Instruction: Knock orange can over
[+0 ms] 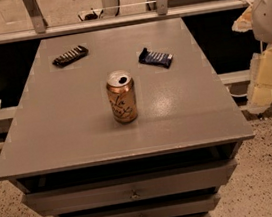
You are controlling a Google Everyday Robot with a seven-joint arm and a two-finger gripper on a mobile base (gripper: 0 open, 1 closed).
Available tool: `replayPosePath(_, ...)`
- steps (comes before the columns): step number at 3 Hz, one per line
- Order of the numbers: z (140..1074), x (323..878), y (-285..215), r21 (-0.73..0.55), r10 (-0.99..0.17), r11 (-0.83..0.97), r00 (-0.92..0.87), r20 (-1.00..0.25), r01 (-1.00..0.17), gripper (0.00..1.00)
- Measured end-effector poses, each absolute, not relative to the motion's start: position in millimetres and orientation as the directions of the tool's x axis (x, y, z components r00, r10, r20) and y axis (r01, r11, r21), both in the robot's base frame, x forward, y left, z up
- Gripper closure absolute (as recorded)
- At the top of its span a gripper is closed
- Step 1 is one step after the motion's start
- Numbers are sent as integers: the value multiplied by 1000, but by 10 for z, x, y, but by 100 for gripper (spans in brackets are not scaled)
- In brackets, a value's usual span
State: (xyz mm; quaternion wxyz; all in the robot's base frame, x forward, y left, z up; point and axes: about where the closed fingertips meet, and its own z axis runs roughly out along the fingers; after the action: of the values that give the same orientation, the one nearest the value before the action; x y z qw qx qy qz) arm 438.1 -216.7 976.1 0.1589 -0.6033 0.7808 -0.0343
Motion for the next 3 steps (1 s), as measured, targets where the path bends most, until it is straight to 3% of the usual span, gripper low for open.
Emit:
replayPosePath(2,9773,4388,-2149,-252,-952,269,-217,-216,-930,0)
replayPosePath(3,9639,4521,-1975,-238,-932,283,-208,-296,-929,0)
